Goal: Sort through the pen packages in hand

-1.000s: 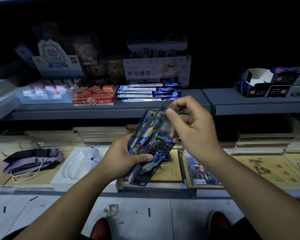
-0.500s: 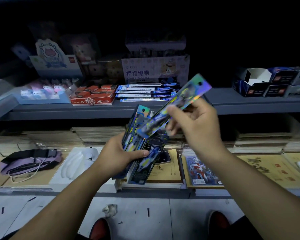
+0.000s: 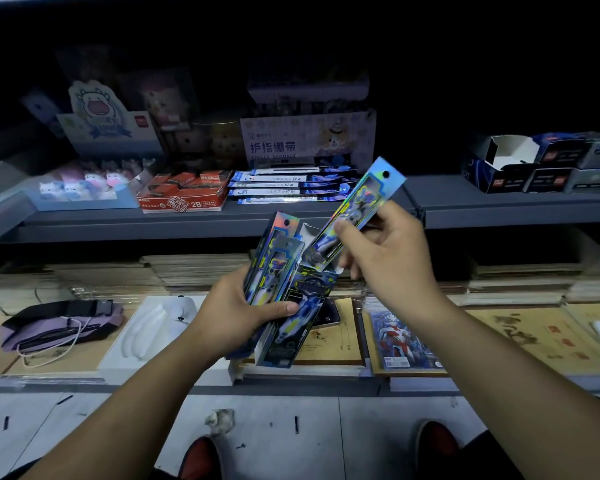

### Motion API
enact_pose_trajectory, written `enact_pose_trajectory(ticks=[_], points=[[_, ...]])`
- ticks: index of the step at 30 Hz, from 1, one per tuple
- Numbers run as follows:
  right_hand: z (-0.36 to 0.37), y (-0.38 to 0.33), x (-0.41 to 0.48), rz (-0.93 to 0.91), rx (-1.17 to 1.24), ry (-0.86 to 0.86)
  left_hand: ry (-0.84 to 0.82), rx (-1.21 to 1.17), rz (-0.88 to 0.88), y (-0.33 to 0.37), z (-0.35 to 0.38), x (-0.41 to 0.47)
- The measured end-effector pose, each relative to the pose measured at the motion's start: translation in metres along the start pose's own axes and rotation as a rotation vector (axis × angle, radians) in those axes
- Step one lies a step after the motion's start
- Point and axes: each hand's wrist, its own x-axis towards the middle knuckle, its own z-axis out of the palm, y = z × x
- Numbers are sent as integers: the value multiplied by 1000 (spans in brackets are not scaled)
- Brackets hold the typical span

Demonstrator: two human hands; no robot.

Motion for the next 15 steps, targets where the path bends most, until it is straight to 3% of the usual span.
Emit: enact_pose_trajectory(ticks=[11, 15], points=[[2, 6, -1, -36, -364, -244, -19, 11, 50, 4, 2, -3], [0, 6, 2, -21, -310, -170, -12, 2, 35, 6, 1, -2]])
